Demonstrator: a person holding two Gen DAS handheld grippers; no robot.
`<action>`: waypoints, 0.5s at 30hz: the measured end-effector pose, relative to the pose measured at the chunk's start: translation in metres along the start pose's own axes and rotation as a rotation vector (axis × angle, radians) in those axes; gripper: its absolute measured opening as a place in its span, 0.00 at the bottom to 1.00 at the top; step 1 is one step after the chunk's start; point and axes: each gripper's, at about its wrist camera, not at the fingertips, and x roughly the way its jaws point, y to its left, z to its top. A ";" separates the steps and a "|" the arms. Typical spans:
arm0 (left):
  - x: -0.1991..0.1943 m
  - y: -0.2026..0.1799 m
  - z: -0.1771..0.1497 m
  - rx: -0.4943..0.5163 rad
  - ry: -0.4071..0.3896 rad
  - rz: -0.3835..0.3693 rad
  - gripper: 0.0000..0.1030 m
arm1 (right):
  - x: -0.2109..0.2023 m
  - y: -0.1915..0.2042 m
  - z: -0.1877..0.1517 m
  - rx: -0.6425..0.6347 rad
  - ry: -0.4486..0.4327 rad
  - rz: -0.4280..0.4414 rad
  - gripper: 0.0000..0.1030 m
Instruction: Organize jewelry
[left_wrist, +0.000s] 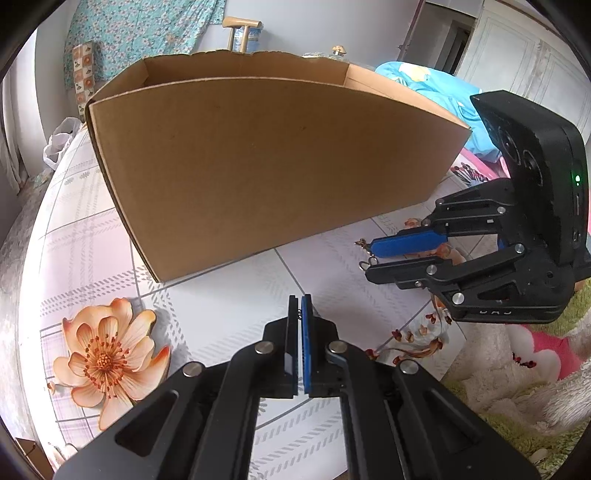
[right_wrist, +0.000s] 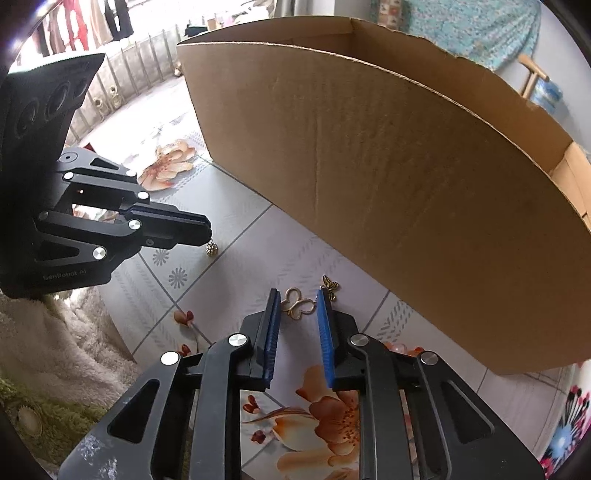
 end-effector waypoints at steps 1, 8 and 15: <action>0.000 0.000 0.000 0.001 0.000 0.000 0.01 | 0.000 -0.002 0.000 0.017 -0.005 0.005 0.17; -0.005 -0.002 -0.001 0.007 -0.015 0.000 0.01 | -0.008 -0.019 -0.009 0.072 -0.020 0.035 0.17; -0.025 -0.007 0.000 0.018 -0.049 -0.002 0.01 | -0.028 -0.024 -0.009 0.115 -0.081 0.041 0.17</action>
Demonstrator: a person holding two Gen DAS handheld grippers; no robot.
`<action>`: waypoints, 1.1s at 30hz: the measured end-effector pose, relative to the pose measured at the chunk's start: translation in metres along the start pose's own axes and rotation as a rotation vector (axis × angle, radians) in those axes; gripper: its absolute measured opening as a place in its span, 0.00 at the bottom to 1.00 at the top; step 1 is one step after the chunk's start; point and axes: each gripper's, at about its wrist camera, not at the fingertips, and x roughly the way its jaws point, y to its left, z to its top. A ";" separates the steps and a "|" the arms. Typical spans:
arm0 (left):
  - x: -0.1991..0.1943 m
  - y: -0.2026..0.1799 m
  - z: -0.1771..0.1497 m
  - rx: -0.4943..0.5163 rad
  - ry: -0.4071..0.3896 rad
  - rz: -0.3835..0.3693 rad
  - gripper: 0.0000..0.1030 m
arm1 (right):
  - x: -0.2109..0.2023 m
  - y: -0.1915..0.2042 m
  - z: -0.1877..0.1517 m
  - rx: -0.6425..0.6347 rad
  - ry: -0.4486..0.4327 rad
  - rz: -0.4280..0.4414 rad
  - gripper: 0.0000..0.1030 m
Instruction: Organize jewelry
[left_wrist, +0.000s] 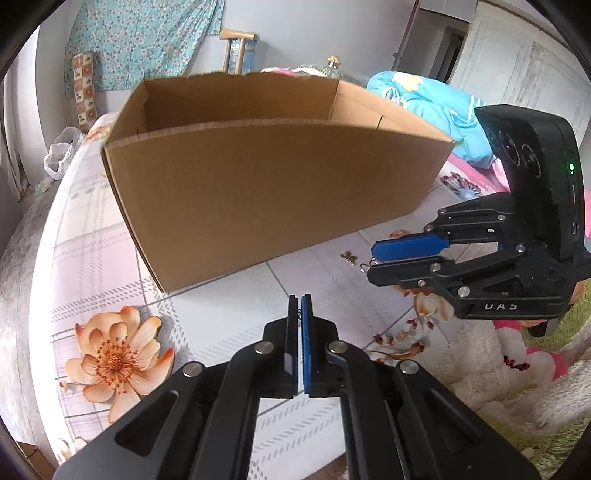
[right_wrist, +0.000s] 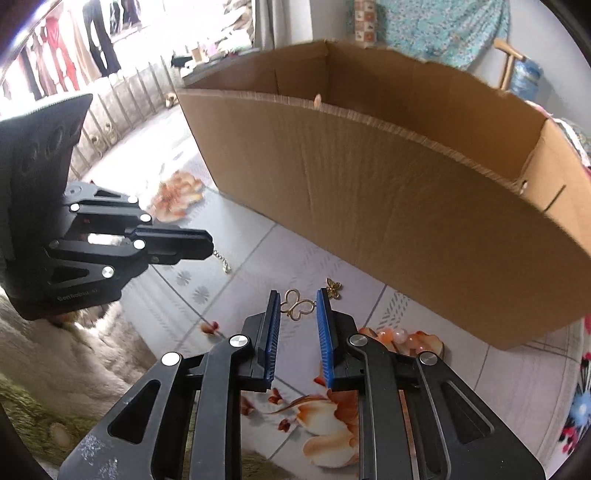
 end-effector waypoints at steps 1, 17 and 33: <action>-0.004 -0.002 0.001 0.004 -0.007 0.001 0.01 | -0.006 -0.001 0.000 0.010 -0.017 0.001 0.17; -0.110 -0.027 0.092 0.083 -0.229 -0.103 0.01 | -0.114 -0.033 0.043 0.090 -0.338 0.078 0.17; 0.049 0.008 0.157 -0.055 0.212 -0.147 0.01 | -0.016 -0.098 0.099 0.208 0.041 0.062 0.17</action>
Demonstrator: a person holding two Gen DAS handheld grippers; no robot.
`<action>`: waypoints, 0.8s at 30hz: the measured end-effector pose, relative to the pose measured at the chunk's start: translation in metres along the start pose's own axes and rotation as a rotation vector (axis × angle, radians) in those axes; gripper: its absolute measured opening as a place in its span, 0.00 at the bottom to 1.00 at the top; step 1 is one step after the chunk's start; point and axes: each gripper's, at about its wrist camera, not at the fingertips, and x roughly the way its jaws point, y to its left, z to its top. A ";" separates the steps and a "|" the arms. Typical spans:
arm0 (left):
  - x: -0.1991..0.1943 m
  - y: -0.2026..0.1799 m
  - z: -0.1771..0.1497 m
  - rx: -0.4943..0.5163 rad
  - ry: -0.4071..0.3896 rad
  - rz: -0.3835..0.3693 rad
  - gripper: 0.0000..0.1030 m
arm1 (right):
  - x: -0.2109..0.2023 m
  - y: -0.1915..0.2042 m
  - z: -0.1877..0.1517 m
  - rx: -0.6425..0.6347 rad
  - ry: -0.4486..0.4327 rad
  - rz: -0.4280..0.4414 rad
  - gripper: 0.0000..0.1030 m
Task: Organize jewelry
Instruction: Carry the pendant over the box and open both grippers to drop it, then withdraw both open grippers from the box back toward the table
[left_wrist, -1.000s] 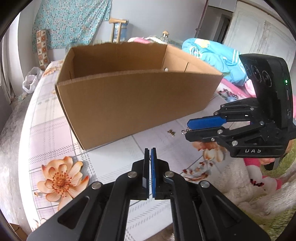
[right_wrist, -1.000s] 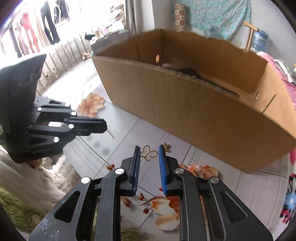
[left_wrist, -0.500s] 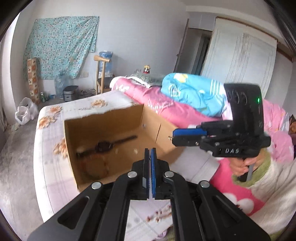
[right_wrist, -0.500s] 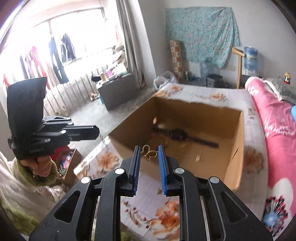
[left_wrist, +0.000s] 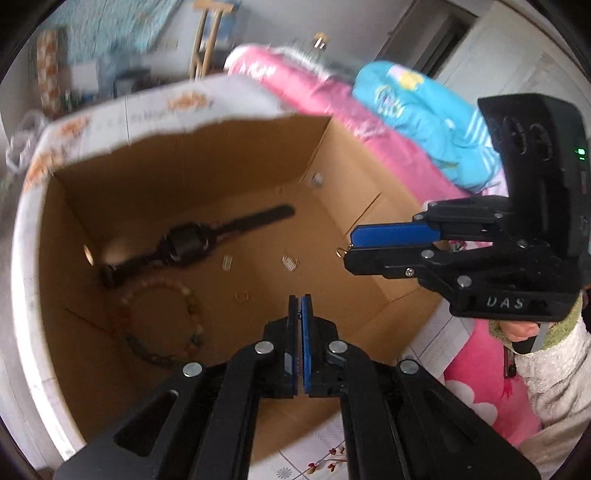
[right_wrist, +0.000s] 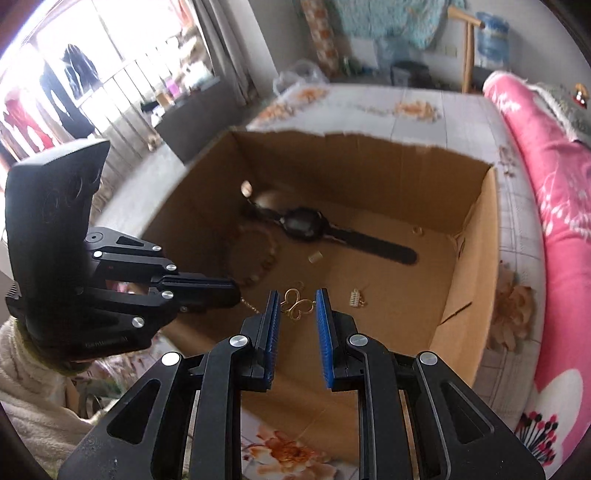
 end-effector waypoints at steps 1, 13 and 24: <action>0.004 -0.001 0.000 -0.006 0.009 -0.001 0.01 | 0.005 -0.001 0.001 0.003 0.019 -0.002 0.17; 0.026 0.012 0.006 -0.093 0.103 -0.015 0.02 | 0.026 -0.011 0.013 0.052 0.098 0.044 0.19; 0.021 0.015 0.005 -0.088 0.082 0.015 0.15 | 0.015 -0.018 0.016 0.077 0.062 0.044 0.20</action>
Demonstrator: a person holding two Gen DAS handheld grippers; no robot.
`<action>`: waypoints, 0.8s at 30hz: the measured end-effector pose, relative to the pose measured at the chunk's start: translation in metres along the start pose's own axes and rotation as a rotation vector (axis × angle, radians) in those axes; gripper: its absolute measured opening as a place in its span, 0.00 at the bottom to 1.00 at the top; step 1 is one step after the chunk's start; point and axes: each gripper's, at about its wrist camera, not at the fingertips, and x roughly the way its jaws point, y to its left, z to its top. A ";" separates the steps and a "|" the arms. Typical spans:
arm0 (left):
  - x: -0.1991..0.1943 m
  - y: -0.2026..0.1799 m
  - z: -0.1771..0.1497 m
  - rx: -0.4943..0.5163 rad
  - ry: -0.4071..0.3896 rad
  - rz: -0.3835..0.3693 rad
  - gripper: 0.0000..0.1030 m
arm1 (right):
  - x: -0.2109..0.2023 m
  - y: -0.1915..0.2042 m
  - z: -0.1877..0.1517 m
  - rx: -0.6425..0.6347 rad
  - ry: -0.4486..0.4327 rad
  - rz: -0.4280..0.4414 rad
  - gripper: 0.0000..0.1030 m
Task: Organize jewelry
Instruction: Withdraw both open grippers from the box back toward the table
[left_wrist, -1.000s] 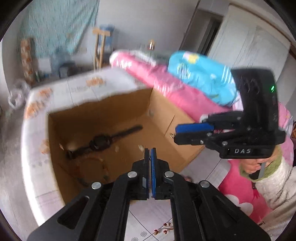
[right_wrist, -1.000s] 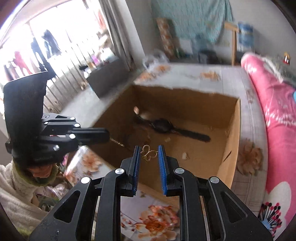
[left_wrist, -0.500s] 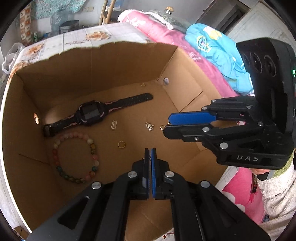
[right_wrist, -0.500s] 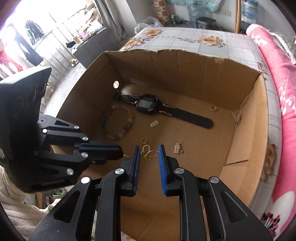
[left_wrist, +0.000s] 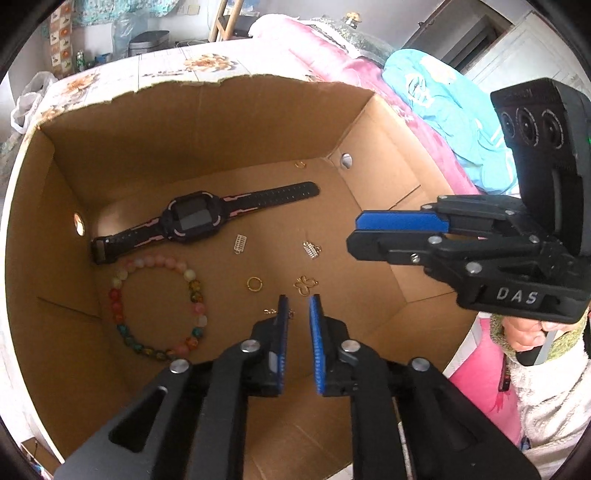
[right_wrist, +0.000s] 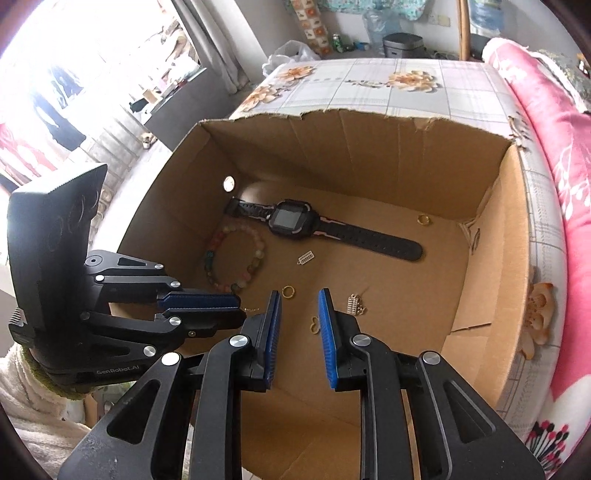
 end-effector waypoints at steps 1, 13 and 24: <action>-0.002 0.000 0.000 0.003 -0.002 0.004 0.19 | -0.003 0.000 -0.001 0.001 -0.008 0.000 0.20; -0.015 -0.010 -0.005 0.035 -0.039 0.052 0.56 | -0.037 0.003 -0.006 0.010 -0.105 -0.009 0.26; -0.029 -0.018 -0.005 0.036 -0.047 0.079 0.69 | -0.058 0.010 -0.015 0.006 -0.151 -0.018 0.29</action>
